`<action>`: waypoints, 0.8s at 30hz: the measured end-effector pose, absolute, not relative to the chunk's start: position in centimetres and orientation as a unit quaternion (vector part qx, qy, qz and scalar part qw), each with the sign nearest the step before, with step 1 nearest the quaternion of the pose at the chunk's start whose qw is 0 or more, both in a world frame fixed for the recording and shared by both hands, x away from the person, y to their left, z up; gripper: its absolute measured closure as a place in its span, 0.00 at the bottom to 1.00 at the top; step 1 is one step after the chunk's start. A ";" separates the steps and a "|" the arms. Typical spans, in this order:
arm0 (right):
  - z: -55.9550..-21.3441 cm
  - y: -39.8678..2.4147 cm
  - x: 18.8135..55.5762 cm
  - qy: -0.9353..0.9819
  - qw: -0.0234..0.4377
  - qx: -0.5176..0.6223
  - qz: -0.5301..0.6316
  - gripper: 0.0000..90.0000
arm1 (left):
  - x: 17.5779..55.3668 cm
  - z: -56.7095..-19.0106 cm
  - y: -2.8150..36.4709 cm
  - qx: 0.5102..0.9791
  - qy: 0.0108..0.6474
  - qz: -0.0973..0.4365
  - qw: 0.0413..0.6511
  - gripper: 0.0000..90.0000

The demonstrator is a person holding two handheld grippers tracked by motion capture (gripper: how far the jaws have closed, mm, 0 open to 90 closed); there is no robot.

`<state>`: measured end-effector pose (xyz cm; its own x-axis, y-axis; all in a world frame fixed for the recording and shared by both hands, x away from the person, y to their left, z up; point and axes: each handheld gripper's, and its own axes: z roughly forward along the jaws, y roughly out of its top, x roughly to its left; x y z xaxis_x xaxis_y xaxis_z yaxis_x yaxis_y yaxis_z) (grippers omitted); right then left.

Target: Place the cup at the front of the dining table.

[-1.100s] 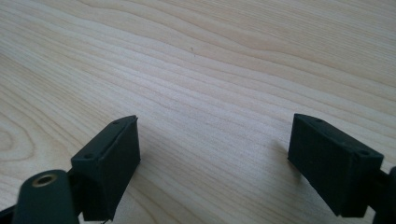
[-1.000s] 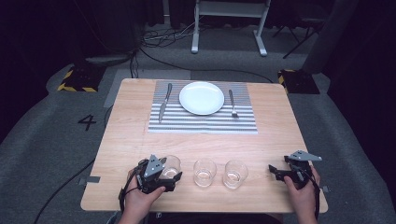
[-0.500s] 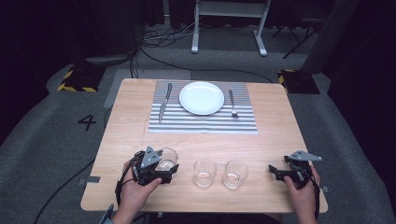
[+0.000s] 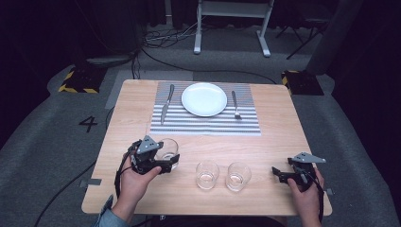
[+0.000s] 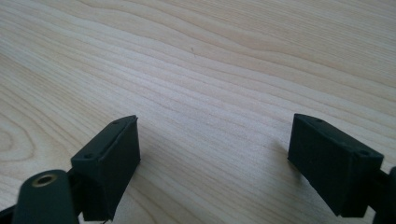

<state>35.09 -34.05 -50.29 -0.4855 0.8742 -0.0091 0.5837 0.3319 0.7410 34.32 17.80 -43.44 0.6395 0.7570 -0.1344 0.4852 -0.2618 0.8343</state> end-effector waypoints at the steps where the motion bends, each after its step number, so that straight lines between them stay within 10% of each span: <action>1: -50.3 -34.1 35.1 0.789 0.209 0.462 0.347 0.18 | 34.3 -43.4 17.8 0.780 0.398 0.148 0.459 0.21; 24: -50.3 -34.0 35.1 0.790 0.210 0.461 0.347 0.18 | 40.1 -40.5 17.2 0.786 0.395 0.181 0.440 0.21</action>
<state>35.14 -34.03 -50.30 -0.4878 0.8729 -0.0109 0.5819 0.3344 0.7414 40.12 17.24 -40.50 0.6228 0.7799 -0.0622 0.4615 -0.3020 0.8342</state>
